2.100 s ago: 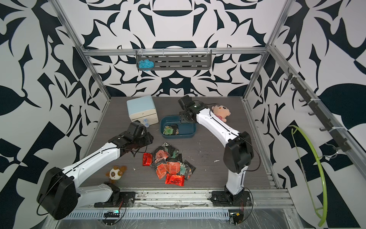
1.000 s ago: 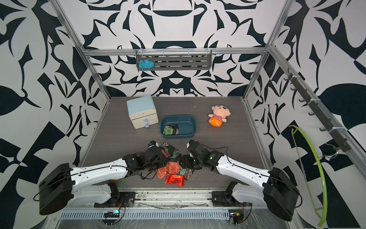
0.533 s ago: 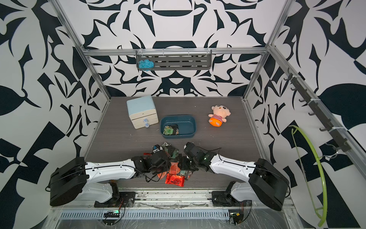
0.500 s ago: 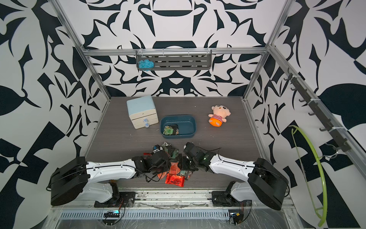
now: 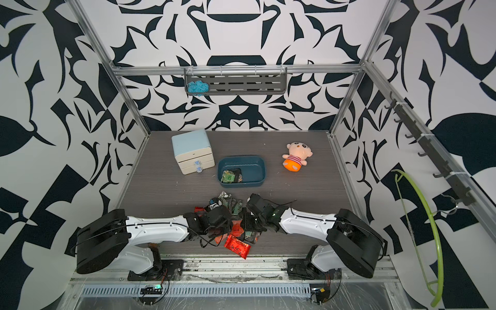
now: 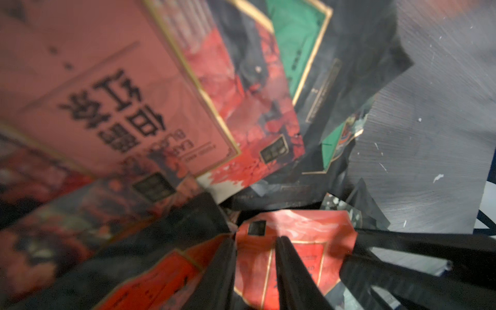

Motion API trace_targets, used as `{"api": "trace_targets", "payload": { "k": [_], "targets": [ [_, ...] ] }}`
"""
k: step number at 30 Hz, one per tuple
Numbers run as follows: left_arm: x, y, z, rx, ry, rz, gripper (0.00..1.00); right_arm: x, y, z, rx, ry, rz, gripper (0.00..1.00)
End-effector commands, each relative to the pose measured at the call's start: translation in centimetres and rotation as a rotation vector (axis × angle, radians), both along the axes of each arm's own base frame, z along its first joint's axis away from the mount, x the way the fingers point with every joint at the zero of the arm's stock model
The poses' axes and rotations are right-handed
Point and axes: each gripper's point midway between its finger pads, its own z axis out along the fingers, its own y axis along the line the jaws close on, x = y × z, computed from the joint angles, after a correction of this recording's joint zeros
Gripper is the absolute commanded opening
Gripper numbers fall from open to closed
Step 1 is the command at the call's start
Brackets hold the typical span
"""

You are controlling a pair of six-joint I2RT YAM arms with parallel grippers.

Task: Put the tea bags into the storage box
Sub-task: Pick up the tea bag from the center of the board.

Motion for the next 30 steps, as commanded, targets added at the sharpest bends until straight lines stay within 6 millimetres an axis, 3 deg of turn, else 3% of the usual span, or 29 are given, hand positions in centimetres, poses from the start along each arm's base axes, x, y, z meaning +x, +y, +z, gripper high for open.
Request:
{"api": "trace_targets", "payload": {
  "k": [1, 9, 16, 24, 28, 30],
  "targets": [
    [0.2, 0.1, -0.4, 0.034, 0.004, 0.009, 0.31, 0.1, 0.5, 0.1, 0.019, -0.010, 0.001, 0.30],
    [0.4, -0.9, 0.0, 0.010, -0.011, 0.000, 0.31, 0.3, 0.7, 0.2, 0.011, -0.014, 0.011, 0.19],
    [1.1, -1.1, 0.9, 0.018, -0.048, 0.000, 0.31, 1.0, -0.3, 1.0, -0.057, -0.063, 0.013, 0.00],
    [3.0, -0.5, 5.3, 0.047, -0.187, 0.003, 0.32, 2.8, -2.4, 4.6, -0.187, -0.207, 0.020, 0.00],
    [3.3, 1.4, 6.5, 0.100, -0.238, 0.023, 0.32, 3.5, -4.7, 7.3, -0.286, -0.278, 0.024, 0.00],
    [3.7, 3.6, 7.1, 0.174, -0.277, 0.062, 0.33, 3.9, -5.8, 9.4, -0.317, -0.328, 0.015, 0.00]
  ]
}}
